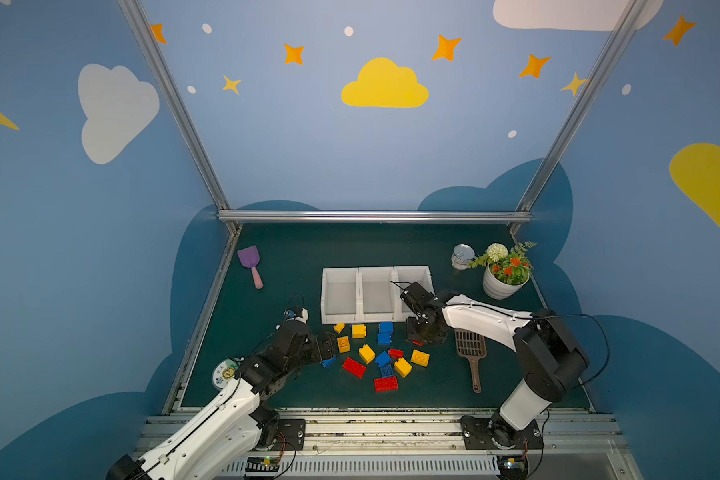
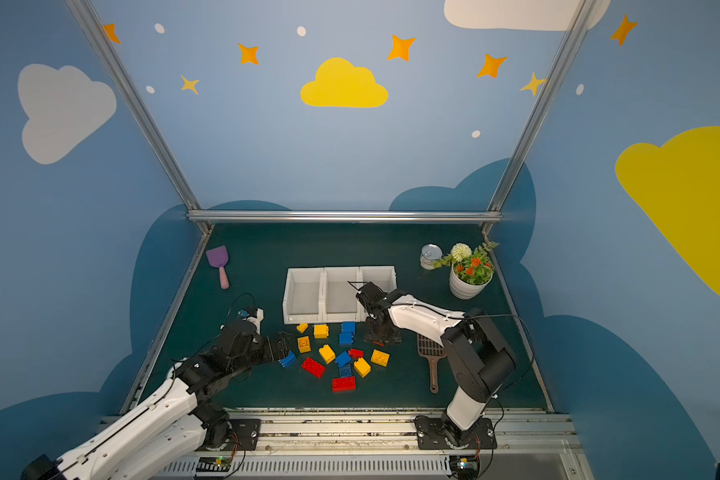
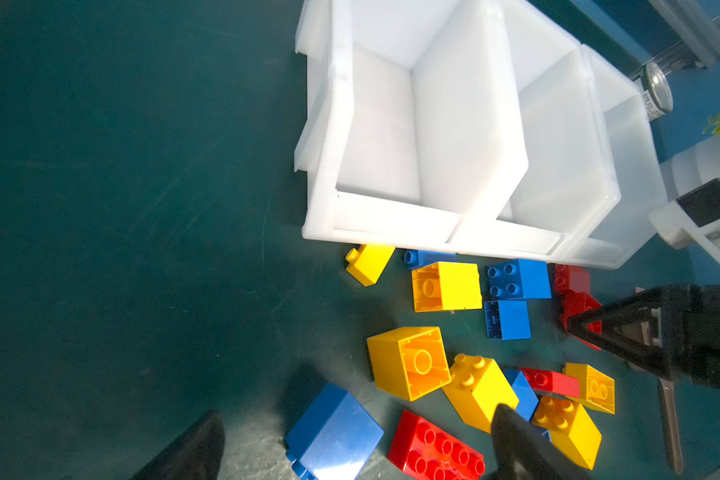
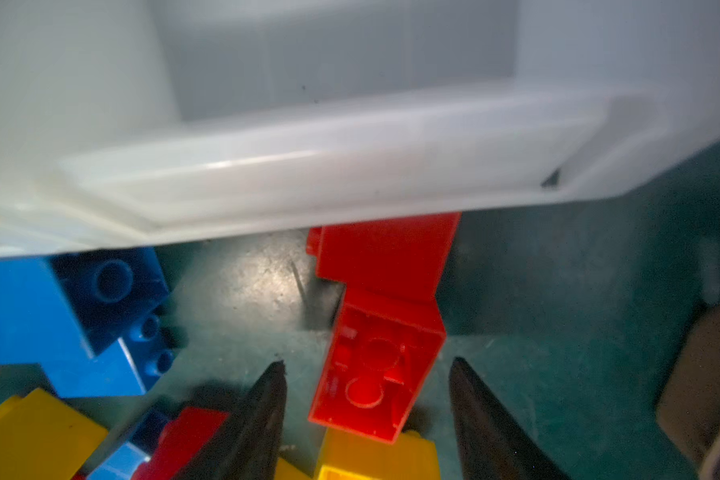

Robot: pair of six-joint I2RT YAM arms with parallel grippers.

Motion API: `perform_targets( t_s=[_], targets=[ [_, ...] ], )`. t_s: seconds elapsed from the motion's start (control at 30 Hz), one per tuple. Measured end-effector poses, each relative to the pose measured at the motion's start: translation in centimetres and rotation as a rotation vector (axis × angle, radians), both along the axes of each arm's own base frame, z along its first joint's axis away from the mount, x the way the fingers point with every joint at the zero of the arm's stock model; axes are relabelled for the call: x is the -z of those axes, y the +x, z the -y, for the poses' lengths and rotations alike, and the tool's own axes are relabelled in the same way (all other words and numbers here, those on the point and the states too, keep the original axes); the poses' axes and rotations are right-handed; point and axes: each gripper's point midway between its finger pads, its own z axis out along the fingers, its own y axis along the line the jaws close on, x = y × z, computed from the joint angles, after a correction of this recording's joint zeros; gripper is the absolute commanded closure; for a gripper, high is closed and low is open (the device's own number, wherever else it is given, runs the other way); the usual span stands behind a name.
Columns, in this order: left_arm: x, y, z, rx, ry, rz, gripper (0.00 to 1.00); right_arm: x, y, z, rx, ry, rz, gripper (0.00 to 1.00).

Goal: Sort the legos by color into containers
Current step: 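Reach both grippers toward the bricks and grasp a red brick with the right gripper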

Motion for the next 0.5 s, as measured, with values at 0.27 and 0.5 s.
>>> perform_targets(
  t_s=[0.27,0.5],
  targets=[
    [-0.12,0.2,0.11,-0.001,-0.005,0.007,0.0,0.45,-0.09,0.04,0.004,-0.006,-0.013,0.59],
    [0.02,0.02,-0.1,-0.001,0.006,0.002,0.01,0.46,0.0,0.16,0.008,-0.004,-0.012,0.71]
  ],
)
